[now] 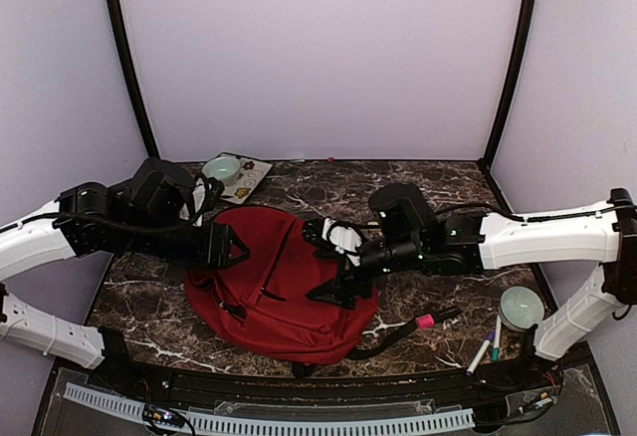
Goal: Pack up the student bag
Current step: Pick up the lower front pocket of the student bag.
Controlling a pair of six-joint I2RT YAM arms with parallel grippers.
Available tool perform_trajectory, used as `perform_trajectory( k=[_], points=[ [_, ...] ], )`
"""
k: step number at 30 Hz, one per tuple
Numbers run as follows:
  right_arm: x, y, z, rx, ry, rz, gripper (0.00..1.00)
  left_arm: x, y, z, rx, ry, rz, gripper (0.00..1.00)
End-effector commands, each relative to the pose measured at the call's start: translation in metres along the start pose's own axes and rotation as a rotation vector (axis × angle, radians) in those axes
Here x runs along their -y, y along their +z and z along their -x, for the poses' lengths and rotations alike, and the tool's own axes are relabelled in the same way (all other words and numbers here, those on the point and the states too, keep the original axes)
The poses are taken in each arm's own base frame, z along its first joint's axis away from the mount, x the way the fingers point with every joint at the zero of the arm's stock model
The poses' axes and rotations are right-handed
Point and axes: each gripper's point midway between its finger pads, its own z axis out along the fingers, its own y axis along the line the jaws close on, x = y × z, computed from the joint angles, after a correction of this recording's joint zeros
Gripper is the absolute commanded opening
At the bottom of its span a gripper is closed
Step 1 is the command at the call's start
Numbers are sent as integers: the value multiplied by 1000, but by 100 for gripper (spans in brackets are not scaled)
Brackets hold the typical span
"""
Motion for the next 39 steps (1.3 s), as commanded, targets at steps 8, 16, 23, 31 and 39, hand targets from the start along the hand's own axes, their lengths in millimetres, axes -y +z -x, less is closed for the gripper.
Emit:
perform_trajectory(
  k=[8,16,23,31,39],
  points=[
    [-8,64,-9,-9,-29,-53,69,12,-4,28,136,180,-22,59],
    [-7,98,-1,10,-35,-53,55,4,-8,43,206,334,54,60],
    [4,112,11,4,18,-88,46,1,-16,40,168,483,83,60],
    [-11,110,-30,-36,-60,-37,30,-4,-8,35,186,367,68,59],
    [-22,108,-32,3,-80,-20,22,3,-6,31,131,335,52,58]
  ],
)
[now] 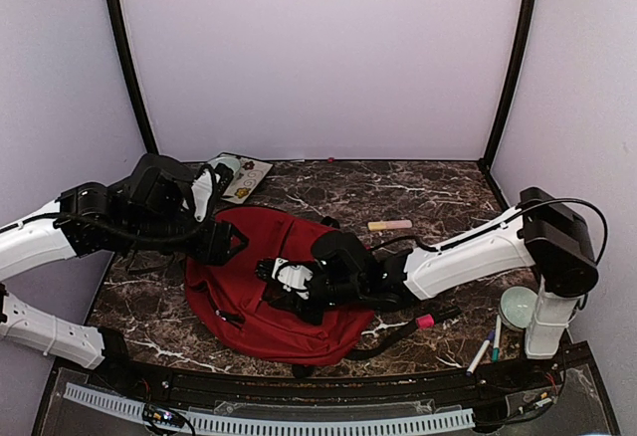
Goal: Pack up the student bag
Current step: Pick up the lower front pocket of the student bag, then hold the student bag at the center of the board.
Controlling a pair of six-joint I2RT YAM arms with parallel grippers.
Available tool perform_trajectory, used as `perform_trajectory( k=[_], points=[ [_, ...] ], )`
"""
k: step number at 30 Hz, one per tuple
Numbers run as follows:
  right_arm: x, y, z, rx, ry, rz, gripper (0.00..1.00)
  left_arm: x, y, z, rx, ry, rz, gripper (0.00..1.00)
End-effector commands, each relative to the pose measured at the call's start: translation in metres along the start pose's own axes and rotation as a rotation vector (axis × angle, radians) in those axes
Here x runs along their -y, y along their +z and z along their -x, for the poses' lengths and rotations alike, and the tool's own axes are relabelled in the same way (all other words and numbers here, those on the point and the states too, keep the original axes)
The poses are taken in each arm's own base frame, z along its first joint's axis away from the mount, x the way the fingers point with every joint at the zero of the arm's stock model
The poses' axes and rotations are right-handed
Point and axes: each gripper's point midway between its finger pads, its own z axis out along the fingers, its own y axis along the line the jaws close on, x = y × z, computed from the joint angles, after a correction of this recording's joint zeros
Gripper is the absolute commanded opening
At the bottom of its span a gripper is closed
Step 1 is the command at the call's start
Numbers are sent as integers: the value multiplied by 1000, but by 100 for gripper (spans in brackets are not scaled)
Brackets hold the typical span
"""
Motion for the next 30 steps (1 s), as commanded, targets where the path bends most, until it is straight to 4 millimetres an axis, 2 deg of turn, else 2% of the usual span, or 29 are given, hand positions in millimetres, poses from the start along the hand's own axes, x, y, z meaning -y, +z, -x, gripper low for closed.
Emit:
perform_trajectory(
  k=[1,5,7,13,21,26,30],
  points=[
    [-13,-3,1,30,-16,24,19,3,-5,4,-4,-40,-8,58],
    [-11,-3,7,48,-11,14,6,4,-5,5,17,-72,-23,57],
    [-10,-6,10,55,-9,9,3,6,-2,0,10,-76,-37,57],
    [-7,-18,23,78,2,-13,0,3,21,-44,-115,-83,-40,58],
    [-3,-33,26,82,70,-42,0,7,36,-83,-165,-169,-119,62],
    [0,-32,29,76,92,-51,0,15,39,-101,-191,-174,-176,63],
    [1,-33,31,74,88,-50,0,20,38,-102,-162,-169,-222,63]
  ],
)
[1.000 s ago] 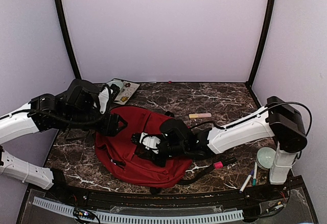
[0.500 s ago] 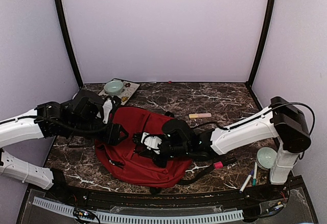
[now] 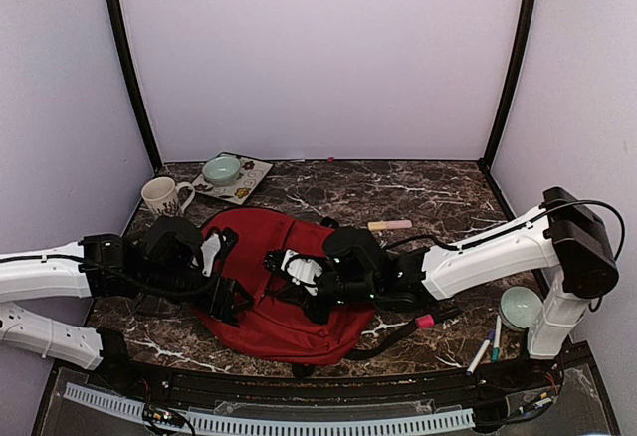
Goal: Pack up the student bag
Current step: Hold the student bag at the center of the board.
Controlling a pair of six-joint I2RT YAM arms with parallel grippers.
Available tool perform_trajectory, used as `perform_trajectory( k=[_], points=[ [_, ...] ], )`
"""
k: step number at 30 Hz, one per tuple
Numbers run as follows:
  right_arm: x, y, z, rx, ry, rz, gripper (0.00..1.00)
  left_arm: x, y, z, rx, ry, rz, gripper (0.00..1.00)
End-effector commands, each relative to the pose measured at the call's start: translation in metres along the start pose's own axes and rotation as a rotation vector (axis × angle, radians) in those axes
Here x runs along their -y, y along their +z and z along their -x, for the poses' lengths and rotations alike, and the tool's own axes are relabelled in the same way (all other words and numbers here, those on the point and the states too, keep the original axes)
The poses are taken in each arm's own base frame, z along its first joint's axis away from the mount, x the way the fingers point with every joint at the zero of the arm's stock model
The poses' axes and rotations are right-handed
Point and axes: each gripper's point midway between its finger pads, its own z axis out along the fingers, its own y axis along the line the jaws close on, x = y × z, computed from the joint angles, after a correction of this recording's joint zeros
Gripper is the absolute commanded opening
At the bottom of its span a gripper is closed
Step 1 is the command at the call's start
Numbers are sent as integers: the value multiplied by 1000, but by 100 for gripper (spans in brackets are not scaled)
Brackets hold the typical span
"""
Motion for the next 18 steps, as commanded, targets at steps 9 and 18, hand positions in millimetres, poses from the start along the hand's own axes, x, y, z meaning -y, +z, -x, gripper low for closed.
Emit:
perform_trajectory(
  k=[9,18],
  points=[
    [14,-9,24,40,29,-57,0,7,15,-5,11,25,-30,60],
    [31,-7,38,66,64,-80,0,8,22,3,20,61,-12,28]
  ],
)
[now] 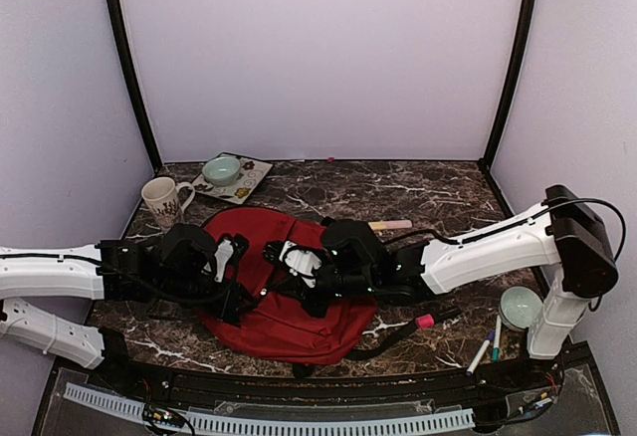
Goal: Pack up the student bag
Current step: Hold the student bag at the center of the board, then zip the lower front pocket of the student bag.
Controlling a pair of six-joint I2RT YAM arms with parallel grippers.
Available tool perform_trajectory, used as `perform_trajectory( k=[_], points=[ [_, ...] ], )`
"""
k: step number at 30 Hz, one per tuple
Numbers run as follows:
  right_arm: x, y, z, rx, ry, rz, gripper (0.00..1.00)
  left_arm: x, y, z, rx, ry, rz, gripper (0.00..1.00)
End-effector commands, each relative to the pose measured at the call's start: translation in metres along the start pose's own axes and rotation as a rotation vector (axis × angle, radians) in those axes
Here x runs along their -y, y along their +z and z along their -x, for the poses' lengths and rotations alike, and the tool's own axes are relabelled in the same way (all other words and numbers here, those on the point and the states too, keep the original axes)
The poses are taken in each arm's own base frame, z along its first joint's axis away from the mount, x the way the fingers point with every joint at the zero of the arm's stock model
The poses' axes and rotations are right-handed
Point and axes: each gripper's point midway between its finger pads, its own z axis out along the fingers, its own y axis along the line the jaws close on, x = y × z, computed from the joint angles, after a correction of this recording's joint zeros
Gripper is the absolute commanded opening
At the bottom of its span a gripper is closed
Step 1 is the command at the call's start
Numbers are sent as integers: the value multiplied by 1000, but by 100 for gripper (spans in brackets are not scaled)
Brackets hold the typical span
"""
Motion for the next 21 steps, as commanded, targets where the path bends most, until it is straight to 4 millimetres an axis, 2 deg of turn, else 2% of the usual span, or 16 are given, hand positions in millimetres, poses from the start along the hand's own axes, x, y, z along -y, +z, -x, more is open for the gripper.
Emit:
perform_trajectory(
  k=[1,3,6,15,18,21],
  points=[
    [19,-5,34,80,40,-44,0,5,-1,9,30,32,-8,22],
    [24,-5,36,85,57,-47,0,5,-2,9,36,37,-10,10],
    [31,-6,37,85,71,-57,0,2,-6,9,47,42,-2,0],
    [58,-4,29,51,104,-123,0,-6,-18,4,64,39,13,0],
    [56,-3,26,40,94,-102,0,-1,-23,7,81,38,-10,0],
    [51,-2,27,31,66,-69,0,10,-30,19,105,45,-46,6]
  ],
)
